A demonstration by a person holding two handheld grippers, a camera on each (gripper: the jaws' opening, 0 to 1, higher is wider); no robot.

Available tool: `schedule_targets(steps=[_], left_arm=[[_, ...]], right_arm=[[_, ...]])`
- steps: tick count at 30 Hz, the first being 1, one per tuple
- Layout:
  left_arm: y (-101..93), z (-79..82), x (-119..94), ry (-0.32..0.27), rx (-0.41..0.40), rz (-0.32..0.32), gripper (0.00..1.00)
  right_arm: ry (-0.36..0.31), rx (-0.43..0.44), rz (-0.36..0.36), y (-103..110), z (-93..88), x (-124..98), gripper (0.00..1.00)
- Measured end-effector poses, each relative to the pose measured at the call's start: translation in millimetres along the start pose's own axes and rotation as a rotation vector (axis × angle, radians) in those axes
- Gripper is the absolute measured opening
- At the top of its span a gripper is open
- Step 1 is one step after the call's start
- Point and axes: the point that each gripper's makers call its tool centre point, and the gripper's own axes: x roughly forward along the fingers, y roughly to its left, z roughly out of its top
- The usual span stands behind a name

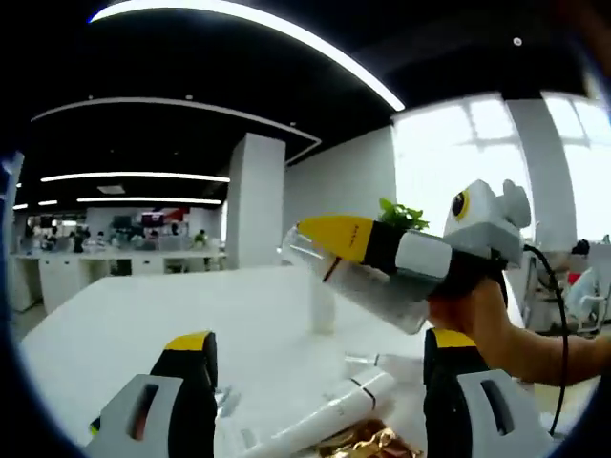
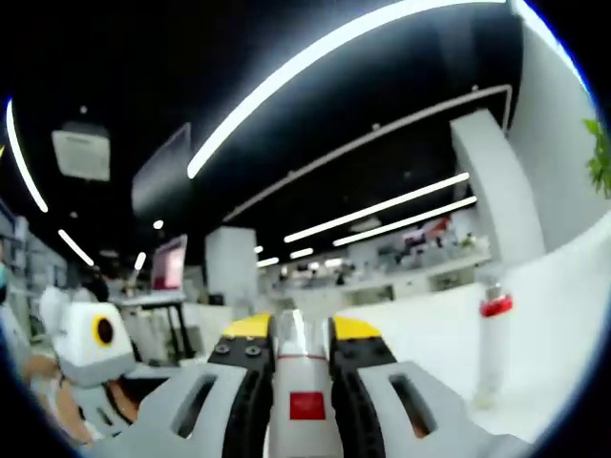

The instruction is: Arrange the skincare products in the storage area until every visible bottle or jar stands upright without overlapping.

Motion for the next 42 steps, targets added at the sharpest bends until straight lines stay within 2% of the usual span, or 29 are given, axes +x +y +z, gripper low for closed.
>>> schedule_targets(steps=[2, 6, 9, 11, 12, 13, 14, 15, 16, 17, 18, 19, 20, 23, 25, 26, 29, 31, 33, 35, 37, 39, 40, 41, 42], left_arm=[[-15.2, -2.2, 16, 0.017, -0.018, -0.094, 0.91], [-42.4, -0.4, 33, -0.004, -0.11, -0.298, 0.87], [-39.0, -2.0, 35, -0.028, -0.141, -0.345, 0.82], [-43.4, -1.1, 31, -0.059, -0.137, -0.406, 0.7], [-46.8, -0.3, 28, -0.068, -0.135, -0.443, 0.63], [-44.5, -8.0, 28, -0.016, -0.165, -0.436, 0.61], [-42.2, -6.5, 28, -0.034, -0.149, -0.442, 0.59], [-42.2, -5.7, 26, -0.044, -0.148, -0.457, 0.53], [-41.4, -3.7, 25, -0.059, -0.147, -0.466, 0.42], [-41.3, -1.2, 23, -0.083, -0.142, -0.472, 0.33], [-39.5, 5.6, 23, -0.13, -0.169, -0.472, 0.28], [-35.1, 1.8, 24, -0.117, -0.149, -0.47, 0.26], [-30.4, 2.4, 27, -0.122, -0.182, -0.445, 0.24], [-25.8, -5.7, 23, -0.086, -0.167, -0.417, 0.23], [-25.3, -5.4, 19, -0.086, -0.135, -0.402, 0.23], [-22.2, -4.2, 17, -0.096, -0.092, -0.384, 0.23], [-15.5, -0.2, 16, -0.105, -0.026, -0.328, 0.22], [-11.2, 2.5, 10, -0.131, 0.044, -0.251, 0.22], [12.6, 6.1, 10, -0.14, 0.094, -0.14, 0.22], [31.1, 10.2, 2, -0.149, 0.155, 0.0, 0.22], [46.4, 13.6, -6, -0.153, 0.204, 0.122, 0.22], [53.4, 14.6, -13, -0.142, 0.272, 0.207, 0.22], [54.4, 15.3, -16, -0.142, 0.295, 0.233, 0.22], [63.2, 16.7, -16, -0.134, 0.311, 0.257, 0.22], [64.0, 17.0, -17, -0.127, 0.336, 0.269, 0.22]], right_arm=[[0.015, 0.044, 0.024, -2, -1.9, 1, 0.19], [0.068, 0.151, 0.078, -1, -11.7, 2, 0.19], [0.08, 0.139, 0.072, -4, -15.0, 5, 0.19], [0.087, 0.143, 0.073, -5, -17.3, 6, 0.18], [0.092, 0.148, 0.077, -5, -18.2, 6, 0.07], [0.047, 0.202, 0.053, -8, -12.9, 7, 0.0], [0.057, 0.176, 0.08, -13, -14.3, 3, 0.0], [0.05, 0.193, 0.102, -12, -13.1, 2, 0.0], [0.051, 0.214, 0.134, -5, -15.6, -2, 0.0], [0.03, 0.219, 0.133, -7, -16.4, -1, 0.0], [0.078, 0.268, 0.128, -4, -27.7, -4, 0.0], [0.082, 0.273, 0.15, 0, -30.7, -1, 0.0], [0.089, 0.287, 0.152, 2, -33.5, 1, 0.0], [0.104, 0.289, 0.165, 2, -41.2, 7, 0.0], [0.099, 0.294, 0.172, 2, -40.2, 7, 0.0], [0.093, 0.287, 0.175, 4, -37.1, 6, 0.0], [0.038, 0.174, 0.193, 2, -27.6, 7, 0.0], [0.008, 0.093, 0.214, 7, -22.0, 4, 0.0], [0.01, 0.066, 0.222, 8, -23.2, 4, 0.0], [0.0, 0.035, 0.23, 11, -21.1, 3, 0.04], [-0.015, 0.023, 0.248, 17, -18.5, 2, 0.14], [-0.02, 0.004, 0.277, 25, -18.5, 2, 0.24], [-0.017, -0.02, 0.292, 30, -18.8, 2, 0.31], [-0.014, -0.067, 0.315, 37, -20.8, 2, 0.35], [-0.01, -0.091, 0.322, 41, -22.1, 2, 0.36]])
